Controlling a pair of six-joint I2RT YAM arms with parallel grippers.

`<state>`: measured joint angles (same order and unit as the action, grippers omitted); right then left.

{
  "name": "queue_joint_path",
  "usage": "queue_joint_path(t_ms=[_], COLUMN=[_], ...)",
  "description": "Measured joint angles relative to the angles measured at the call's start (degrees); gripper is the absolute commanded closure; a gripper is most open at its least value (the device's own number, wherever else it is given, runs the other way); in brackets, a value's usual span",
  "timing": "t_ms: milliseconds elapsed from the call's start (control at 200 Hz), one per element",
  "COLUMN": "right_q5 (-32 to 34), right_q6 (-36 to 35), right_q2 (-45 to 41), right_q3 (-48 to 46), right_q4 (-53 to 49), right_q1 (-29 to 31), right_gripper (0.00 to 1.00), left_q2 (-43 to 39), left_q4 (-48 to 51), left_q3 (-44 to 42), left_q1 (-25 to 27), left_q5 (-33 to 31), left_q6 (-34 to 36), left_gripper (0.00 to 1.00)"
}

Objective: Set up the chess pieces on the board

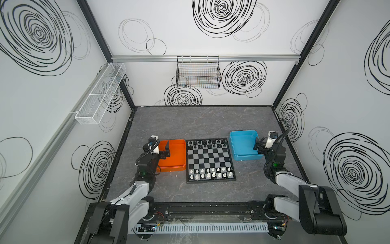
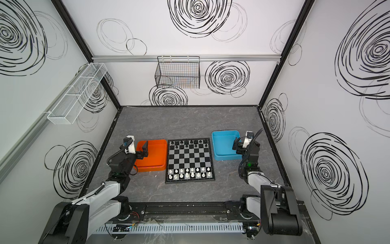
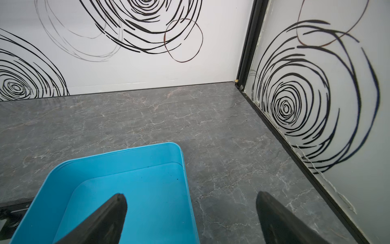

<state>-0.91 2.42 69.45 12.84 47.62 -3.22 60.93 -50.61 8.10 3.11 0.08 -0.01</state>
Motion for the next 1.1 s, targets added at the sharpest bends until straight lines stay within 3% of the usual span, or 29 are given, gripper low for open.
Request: queue_joint_path(t_ms=[160,360,510,1101], right_q5=[0.0,-0.4,-1.0,-1.5], right_q6=[0.1,-0.3,-0.9,0.4], right_q2=[4.6,11.4,14.6,15.0], right_q3=[-2.8,-4.7,-3.1,-0.3], right_q4=[8.2,17.7,18.3,18.1], right_q1=[0.4,1.2,1.3,-0.1], right_gripper=[0.00,0.00,0.00,0.00], left_q2=[4.6,16.2,24.2,24.9], left_q4=[-8.2,-20.8,-27.4,-25.1], left_q3=[0.0,-1.9,-2.4,2.0], left_q1=[-0.7,-1.2,-1.2,-1.6], left_q5=[-0.2,-0.4,-0.3,0.1], left_q6=[0.5,-0.7,-0.9,-1.1], left_gripper=[0.04,0.04,0.04,0.04])
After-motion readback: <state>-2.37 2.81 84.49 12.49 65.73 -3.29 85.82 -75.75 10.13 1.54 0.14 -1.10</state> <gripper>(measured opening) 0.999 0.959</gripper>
